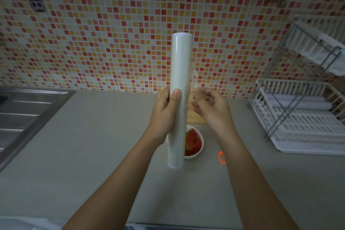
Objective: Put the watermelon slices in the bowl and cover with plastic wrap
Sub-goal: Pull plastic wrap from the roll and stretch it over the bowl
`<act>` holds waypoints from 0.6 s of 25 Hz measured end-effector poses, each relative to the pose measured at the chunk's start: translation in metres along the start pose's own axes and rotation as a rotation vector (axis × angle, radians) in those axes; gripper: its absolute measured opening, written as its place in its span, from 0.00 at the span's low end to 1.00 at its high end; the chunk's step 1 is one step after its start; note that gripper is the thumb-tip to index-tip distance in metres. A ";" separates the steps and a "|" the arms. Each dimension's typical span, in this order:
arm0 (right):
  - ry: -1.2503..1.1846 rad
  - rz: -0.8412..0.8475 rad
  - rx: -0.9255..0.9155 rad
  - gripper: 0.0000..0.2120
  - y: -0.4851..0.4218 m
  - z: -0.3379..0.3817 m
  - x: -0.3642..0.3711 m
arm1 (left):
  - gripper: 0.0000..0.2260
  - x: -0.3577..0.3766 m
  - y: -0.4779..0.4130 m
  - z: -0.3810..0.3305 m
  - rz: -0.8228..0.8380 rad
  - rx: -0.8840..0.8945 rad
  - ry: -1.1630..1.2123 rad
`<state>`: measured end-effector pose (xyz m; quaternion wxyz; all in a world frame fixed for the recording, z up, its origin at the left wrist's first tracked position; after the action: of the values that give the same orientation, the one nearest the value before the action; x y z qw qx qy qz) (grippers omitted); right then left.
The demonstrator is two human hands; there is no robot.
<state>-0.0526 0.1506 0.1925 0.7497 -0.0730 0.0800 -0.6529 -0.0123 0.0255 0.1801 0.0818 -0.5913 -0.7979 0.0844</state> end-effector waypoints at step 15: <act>0.230 -0.008 -0.046 0.05 0.009 -0.033 -0.015 | 0.12 -0.001 -0.012 0.000 0.064 0.001 0.023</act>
<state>-0.0533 0.1662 0.1586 0.7311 -0.0150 0.1801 -0.6579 -0.0232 0.0212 0.1832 0.0885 -0.6172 -0.7776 0.0807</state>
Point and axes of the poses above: each hand's wrist, its own y-axis away from the middle knuckle, its own x-axis out of the palm, z = x × y, the point moved 2 cm from there along -y, towards the middle knuckle, and after that the axes turned 4 degrees about y, right-handed, at the moved point
